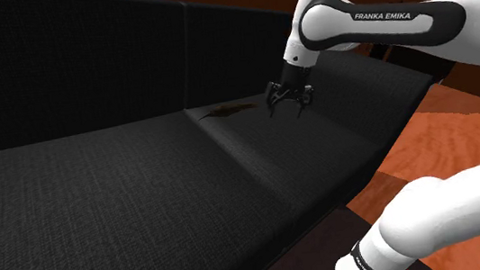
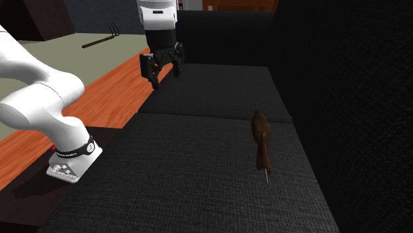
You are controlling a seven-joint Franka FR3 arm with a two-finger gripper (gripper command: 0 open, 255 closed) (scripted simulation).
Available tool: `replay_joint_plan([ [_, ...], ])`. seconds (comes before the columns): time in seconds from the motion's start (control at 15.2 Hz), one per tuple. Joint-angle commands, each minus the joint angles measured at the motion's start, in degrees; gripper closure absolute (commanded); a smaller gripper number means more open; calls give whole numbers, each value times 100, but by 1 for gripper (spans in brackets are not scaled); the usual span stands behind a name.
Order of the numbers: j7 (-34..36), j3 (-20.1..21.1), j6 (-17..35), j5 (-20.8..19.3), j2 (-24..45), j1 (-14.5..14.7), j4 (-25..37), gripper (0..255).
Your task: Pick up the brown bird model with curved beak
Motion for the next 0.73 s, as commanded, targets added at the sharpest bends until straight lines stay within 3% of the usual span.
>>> replay_joint_plan([
  [0.0, 518, 142, 202, 34, 469, -75, 270, 0],
  [0.66, 2856, 422, 535, -185, 2767, -311, 2216, 0],
])
